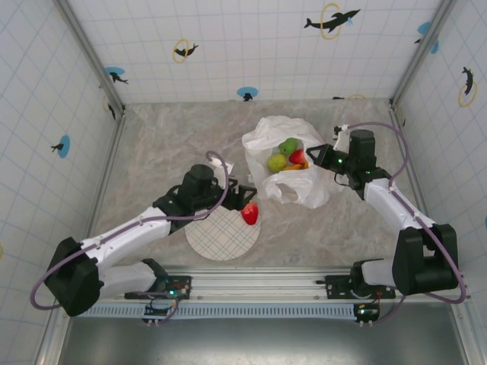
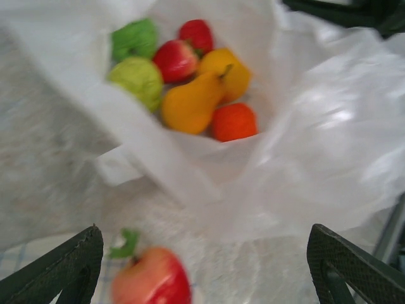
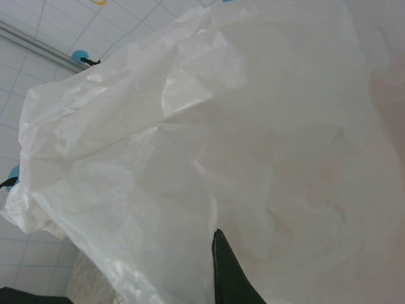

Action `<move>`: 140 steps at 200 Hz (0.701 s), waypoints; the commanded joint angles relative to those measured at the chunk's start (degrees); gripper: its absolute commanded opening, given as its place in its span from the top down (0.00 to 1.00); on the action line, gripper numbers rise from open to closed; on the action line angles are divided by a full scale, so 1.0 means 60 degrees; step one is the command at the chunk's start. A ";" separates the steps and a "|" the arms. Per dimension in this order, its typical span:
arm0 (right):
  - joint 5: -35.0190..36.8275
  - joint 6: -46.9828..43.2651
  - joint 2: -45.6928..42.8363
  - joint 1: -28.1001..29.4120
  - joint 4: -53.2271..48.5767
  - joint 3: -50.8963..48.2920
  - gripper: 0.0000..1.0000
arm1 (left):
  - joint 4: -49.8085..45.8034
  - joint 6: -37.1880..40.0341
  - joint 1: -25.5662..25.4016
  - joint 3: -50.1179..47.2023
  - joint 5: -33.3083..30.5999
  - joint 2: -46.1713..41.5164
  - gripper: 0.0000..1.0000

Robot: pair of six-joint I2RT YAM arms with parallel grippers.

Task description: Place the fruits into the plastic bag

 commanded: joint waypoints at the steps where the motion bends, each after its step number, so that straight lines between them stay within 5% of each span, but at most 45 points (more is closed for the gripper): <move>1: -0.0054 -0.0016 0.0101 -0.0006 0.0281 -0.0050 1.00 | -0.0763 -0.0765 0.0434 -0.0537 -0.0858 -0.0340 0.15; 55: 0.0033 -0.0089 -0.0015 0.0020 0.0163 -0.0092 1.00 | -0.0188 -0.2376 0.0385 -0.1109 -0.0165 0.0260 0.17; 140: 0.0002 -0.0103 0.0101 0.0067 0.0141 -0.0014 1.00 | 0.0104 -0.2872 -0.0828 -0.0475 -0.1424 0.1937 0.13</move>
